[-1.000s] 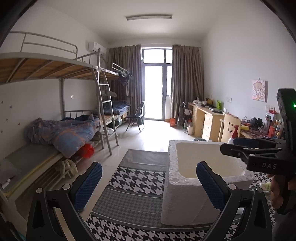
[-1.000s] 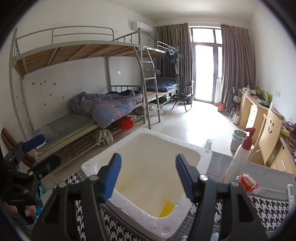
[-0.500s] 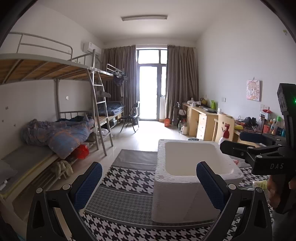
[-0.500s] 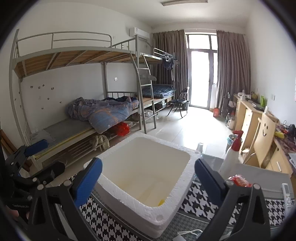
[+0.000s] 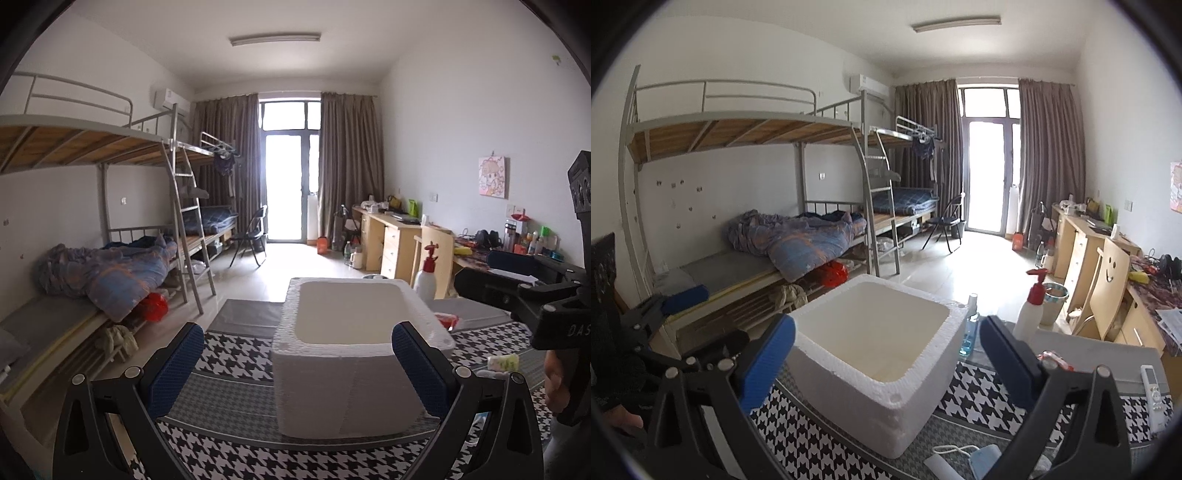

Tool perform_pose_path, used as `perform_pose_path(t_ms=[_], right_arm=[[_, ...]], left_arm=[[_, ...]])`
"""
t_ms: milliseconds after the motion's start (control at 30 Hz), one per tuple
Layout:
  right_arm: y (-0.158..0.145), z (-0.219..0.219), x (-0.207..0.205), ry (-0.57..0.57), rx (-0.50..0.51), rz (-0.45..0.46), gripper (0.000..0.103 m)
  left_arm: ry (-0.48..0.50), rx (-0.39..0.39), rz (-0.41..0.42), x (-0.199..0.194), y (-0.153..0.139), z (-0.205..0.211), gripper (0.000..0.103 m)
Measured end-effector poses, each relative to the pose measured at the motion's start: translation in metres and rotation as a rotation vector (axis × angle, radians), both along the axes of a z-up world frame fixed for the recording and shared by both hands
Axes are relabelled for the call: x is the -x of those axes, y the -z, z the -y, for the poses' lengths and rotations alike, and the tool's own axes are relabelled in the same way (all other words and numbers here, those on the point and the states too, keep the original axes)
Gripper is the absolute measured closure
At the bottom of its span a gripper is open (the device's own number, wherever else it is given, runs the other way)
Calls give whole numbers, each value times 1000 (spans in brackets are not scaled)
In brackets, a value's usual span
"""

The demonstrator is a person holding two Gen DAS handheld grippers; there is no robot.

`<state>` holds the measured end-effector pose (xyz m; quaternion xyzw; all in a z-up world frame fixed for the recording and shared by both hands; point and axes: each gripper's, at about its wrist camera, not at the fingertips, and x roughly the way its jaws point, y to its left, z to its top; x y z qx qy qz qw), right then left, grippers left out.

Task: Organize soft objects
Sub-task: 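Move both tools back from the foam box toward the table items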

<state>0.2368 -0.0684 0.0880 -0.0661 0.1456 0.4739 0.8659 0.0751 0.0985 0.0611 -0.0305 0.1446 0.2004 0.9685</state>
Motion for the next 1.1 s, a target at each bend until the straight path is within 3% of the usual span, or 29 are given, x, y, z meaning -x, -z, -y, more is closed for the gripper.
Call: perform_pose_path(t_ms=[600, 1100], right_arm=[[7, 54, 20, 85, -94, 70, 2], [25, 103, 24, 207, -124, 89, 2]], left_arm=[[85, 16, 88, 14, -3, 32, 1], [167, 2, 81, 6, 10, 68, 1]])
